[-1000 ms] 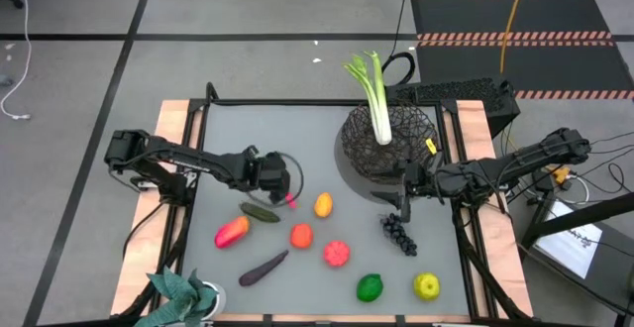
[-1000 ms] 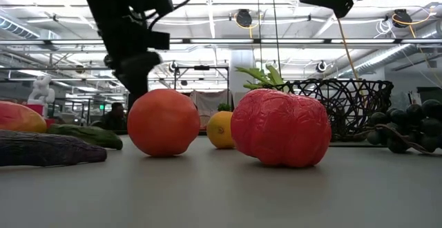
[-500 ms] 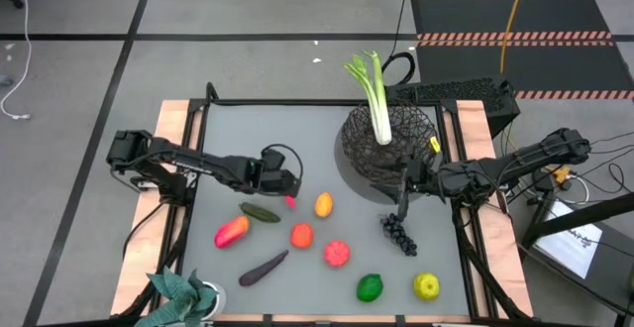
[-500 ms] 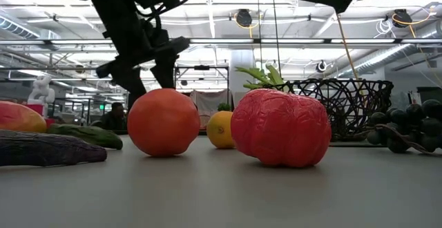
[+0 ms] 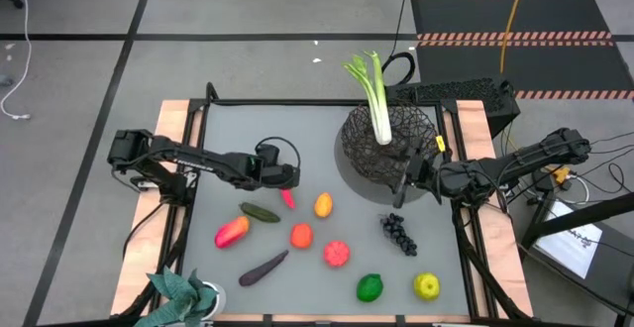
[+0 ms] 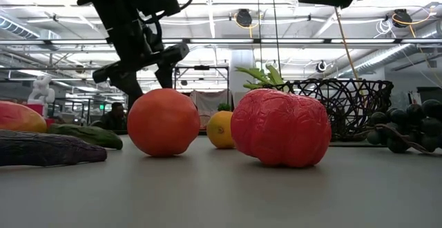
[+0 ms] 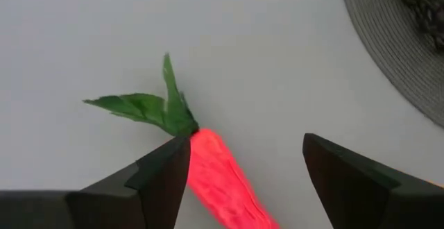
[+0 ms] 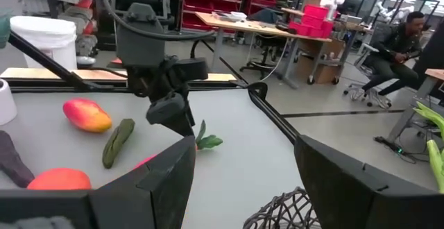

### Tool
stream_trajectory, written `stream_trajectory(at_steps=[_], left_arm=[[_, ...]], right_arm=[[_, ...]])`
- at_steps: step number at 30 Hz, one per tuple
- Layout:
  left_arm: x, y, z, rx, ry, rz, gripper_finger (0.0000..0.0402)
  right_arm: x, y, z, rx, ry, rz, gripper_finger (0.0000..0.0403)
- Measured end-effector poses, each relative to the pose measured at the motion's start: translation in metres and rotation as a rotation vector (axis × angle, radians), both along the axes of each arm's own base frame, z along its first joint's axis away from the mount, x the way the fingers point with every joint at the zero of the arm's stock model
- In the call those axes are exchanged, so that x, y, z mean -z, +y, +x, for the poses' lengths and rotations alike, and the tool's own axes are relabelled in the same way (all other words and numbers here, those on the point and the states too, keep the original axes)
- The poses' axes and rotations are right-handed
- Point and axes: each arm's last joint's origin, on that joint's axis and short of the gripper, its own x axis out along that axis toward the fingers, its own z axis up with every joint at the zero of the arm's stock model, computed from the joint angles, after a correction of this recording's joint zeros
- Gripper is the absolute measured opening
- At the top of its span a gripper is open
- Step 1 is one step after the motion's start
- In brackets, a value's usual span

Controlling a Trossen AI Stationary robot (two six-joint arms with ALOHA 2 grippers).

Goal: Build produce basket
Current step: Put the carrot into the black wire basket

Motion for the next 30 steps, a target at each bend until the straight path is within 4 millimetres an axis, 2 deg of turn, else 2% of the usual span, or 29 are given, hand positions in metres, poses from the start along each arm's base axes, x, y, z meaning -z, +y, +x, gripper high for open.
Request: stream_trajectory(at_steps=[7,22,27,30], left_arm=[[0.003,-0.004,-0.003,-0.042,0.015,-0.022,0.0287],[0.051,0.001,0.010,-0.092,0.147,-0.053,0.0273],[0.061,0.005,0.012,-0.085,0.182,-0.047,0.0273],[0.062,0.008,0.015,-0.072,0.171,-0.041,0.0256]], right_arm=[[0.000,0.000,0.000,-0.003,-0.005,0.016,0.0240],[0.003,0.001,-0.001,-0.001,0.011,0.037,0.0240],[0.003,0.001,0.000,-0.002,0.011,0.037,0.0240],[0.003,0.001,0.000,-0.003,0.012,0.037,0.0240]])
